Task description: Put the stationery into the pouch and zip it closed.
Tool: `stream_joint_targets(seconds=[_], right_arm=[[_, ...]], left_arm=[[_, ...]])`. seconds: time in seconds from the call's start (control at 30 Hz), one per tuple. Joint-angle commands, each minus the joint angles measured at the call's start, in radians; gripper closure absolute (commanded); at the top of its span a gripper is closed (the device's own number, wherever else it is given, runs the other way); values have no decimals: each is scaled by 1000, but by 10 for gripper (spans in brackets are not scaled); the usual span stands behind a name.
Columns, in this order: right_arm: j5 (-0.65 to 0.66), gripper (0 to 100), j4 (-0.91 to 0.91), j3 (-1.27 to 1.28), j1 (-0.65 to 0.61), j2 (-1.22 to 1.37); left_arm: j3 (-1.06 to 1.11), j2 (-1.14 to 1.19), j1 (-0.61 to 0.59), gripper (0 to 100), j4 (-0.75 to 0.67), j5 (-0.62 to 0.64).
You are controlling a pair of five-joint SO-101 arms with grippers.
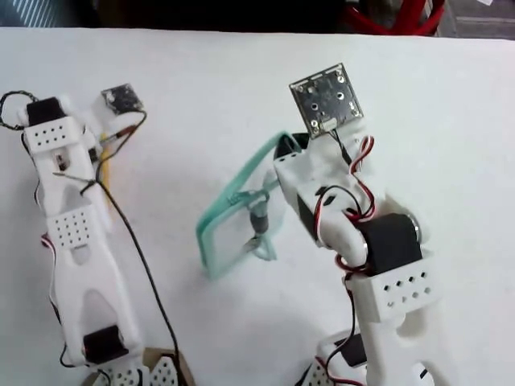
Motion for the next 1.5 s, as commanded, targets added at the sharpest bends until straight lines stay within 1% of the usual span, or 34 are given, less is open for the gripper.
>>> stream_joint_targets(seconds=[0.0, 0.37, 0.5, 0.57, 0.63, 0.77, 0.9, 0.97, 1.03, 1.07, 1.13, 1.27, 1.37, 1.47], right_arm=[[-3, 979, 4, 52, -35, 5], [-3, 979, 4, 52, -35, 5], [-3, 979, 4, 52, -35, 5], [-3, 979, 4, 54, -35, 5], [-3, 979, 4, 54, -35, 5], [-3, 979, 4, 54, -35, 5], [-3, 979, 1, 66, -35, 5], [-3, 979, -19, 83, -35, 5], [-3, 979, -36, 98, -35, 5], [-3, 979, -39, 101, -35, 5], [-3, 979, -36, 101, -35, 5], [-3, 979, -36, 101, -35, 5], [-3, 979, -36, 101, -31, 5], [-3, 979, -36, 101, -30, 4]], left_arm=[[-20, -232, 19, 976, 12, 121], [-14, -699, 31, 976, 17, 460], [-6, -868, 71, 976, 17, 566], [49, -967, 107, 976, 17, 626], [157, -1095, 148, 976, 17, 692], [474, -1429, 280, 976, 15, 792], [812, -1827, 484, 976, 6, 836], [964, -2006, 590, 976, -28, 885], [1114, -2160, 657, 976, -98, 965], [1192, -2223, 676, 976, -157, 1016], [1359, -2316, 684, 976, -296, 1131], [1705, -2424, 687, 973, -606, 1341], [1923, -2482, 688, 973, -841, 1413], [2081, -2522, 708, 973, -1025, 1456]])
